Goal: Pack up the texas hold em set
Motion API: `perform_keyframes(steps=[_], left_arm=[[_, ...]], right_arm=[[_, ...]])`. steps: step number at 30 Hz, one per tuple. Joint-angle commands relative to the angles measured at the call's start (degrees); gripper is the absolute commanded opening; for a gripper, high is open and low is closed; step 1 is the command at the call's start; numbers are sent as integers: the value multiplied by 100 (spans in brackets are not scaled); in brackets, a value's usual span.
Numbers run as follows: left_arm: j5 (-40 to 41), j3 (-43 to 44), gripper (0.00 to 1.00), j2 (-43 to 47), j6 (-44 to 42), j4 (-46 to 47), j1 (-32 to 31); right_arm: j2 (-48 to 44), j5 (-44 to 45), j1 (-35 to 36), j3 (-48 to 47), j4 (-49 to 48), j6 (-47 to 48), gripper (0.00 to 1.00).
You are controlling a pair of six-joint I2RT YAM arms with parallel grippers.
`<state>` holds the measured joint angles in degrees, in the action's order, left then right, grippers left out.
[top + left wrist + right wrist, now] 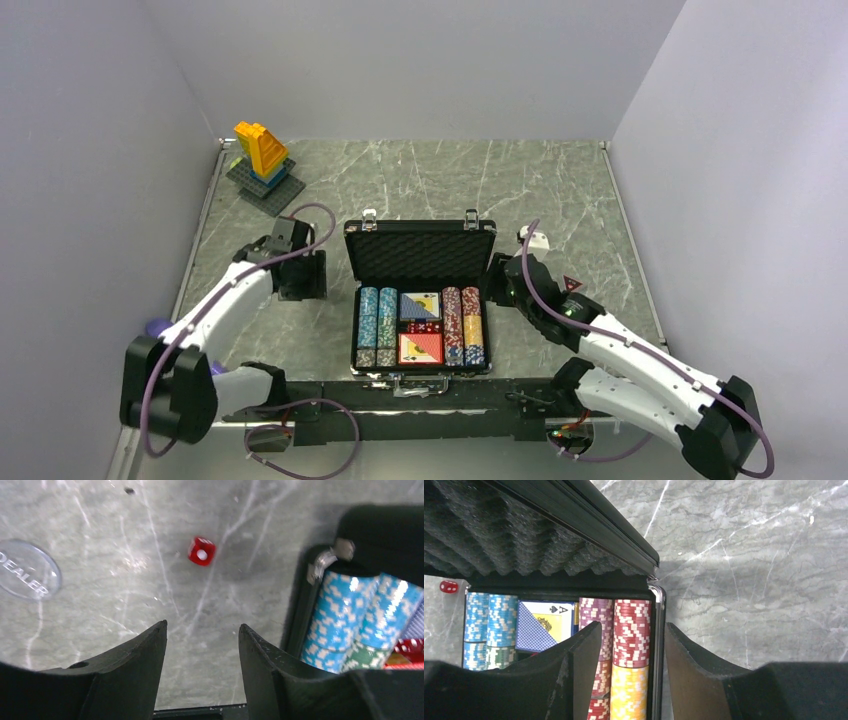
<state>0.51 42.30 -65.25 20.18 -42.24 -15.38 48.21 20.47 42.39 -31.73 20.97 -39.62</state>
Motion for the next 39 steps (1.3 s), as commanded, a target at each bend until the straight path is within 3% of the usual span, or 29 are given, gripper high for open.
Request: perform_keyframes(steps=[1, 10, 23, 36, 39], left_arm=[[42, 551, 58, -716, -674, 137, 384], [-96, 949, 55, -1762, -1031, 452, 452], [-333, 1066, 54, -2382, -1109, 632, 446], [-322, 1112, 41, -2617, -1094, 649, 452], [-300, 1100, 33, -2649, -1072, 623, 445]], right_arm=[[-335, 35, -33, 177, -214, -40, 54], [-264, -131, -35, 282, -416, -29, 54], [-202, -298, -79, 347, -603, -19, 54], [-191, -359, -102, 413, -652, -61, 54], [-198, -346, -109, 427, -639, -64, 54]])
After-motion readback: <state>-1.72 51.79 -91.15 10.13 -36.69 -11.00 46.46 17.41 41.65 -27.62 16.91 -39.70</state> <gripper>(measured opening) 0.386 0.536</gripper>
